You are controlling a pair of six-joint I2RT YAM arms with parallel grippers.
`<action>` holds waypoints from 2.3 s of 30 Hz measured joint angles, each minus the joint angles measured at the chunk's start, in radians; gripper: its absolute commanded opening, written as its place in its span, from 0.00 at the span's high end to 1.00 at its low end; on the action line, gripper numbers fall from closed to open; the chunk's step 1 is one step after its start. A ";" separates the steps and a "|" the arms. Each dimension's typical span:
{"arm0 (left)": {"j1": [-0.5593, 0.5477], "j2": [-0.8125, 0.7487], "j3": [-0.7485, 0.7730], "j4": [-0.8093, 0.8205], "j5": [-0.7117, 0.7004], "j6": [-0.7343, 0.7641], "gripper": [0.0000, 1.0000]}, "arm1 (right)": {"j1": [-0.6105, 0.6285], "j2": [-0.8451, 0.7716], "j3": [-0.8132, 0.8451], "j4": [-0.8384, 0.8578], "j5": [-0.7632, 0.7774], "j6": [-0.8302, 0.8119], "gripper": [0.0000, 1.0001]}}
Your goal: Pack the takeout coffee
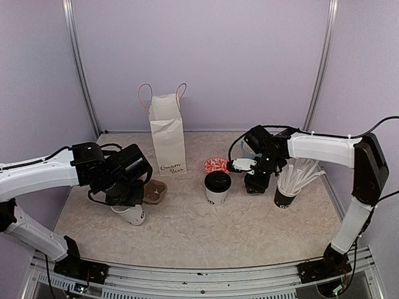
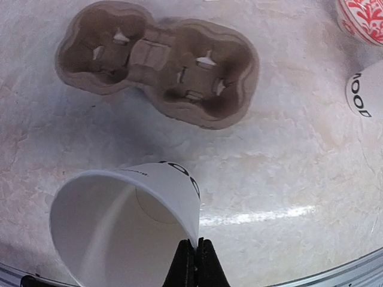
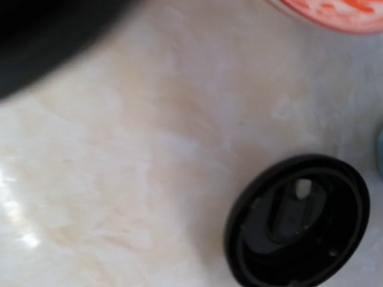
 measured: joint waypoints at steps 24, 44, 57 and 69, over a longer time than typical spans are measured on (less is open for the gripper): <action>-0.153 0.282 0.175 0.202 0.113 0.123 1.00 | -0.074 0.200 0.040 0.057 0.027 0.023 0.60; -0.172 0.314 0.205 0.225 0.125 0.171 0.60 | -0.084 0.235 0.055 0.065 -0.014 0.037 1.00; -0.174 0.261 0.312 0.261 0.011 0.258 0.38 | -0.085 0.093 0.263 -0.060 -0.179 0.056 1.00; -0.179 -0.006 -0.110 1.064 -0.040 0.717 0.24 | -0.084 -0.010 0.401 -0.087 -0.914 0.060 0.99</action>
